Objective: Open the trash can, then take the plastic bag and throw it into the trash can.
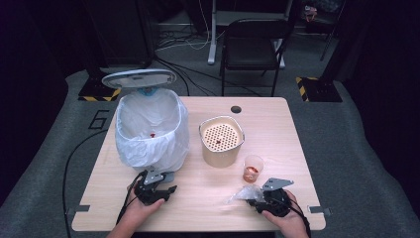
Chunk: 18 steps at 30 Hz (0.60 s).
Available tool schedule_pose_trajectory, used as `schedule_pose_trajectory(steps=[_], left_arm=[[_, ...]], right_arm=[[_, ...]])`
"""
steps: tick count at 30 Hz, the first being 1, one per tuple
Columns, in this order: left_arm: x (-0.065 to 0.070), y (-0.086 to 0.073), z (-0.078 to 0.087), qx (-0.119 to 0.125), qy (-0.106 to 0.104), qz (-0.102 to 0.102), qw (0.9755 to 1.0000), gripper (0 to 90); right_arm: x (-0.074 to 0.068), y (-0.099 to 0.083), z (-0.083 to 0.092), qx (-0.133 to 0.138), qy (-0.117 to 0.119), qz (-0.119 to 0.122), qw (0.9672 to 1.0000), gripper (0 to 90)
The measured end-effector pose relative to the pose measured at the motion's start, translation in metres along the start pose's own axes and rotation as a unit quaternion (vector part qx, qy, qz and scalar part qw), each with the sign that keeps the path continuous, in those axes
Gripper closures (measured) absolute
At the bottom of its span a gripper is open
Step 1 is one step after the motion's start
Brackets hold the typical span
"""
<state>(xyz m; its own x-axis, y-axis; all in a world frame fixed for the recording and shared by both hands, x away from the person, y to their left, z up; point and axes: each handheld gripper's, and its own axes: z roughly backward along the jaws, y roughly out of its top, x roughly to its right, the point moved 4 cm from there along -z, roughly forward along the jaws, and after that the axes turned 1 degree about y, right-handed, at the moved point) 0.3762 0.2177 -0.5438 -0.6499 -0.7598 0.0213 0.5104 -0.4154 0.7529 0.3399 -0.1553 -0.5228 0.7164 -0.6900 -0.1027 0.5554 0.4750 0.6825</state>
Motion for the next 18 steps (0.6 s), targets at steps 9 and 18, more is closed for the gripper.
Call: schedule_pose_trajectory(steps=[9,18], left_arm=[[0.0,0.0,0.0,0.001,0.002,-0.002,1.0,37.4],[0.0,0.0,0.0,0.001,0.001,0.0,1.0,37.3]], right_arm=[[-0.008,0.01,0.012,0.005,0.024,-0.006,0.9997,60.4],[-0.023,0.025,0.034,0.016,0.05,-0.003,0.9986,61.0]])
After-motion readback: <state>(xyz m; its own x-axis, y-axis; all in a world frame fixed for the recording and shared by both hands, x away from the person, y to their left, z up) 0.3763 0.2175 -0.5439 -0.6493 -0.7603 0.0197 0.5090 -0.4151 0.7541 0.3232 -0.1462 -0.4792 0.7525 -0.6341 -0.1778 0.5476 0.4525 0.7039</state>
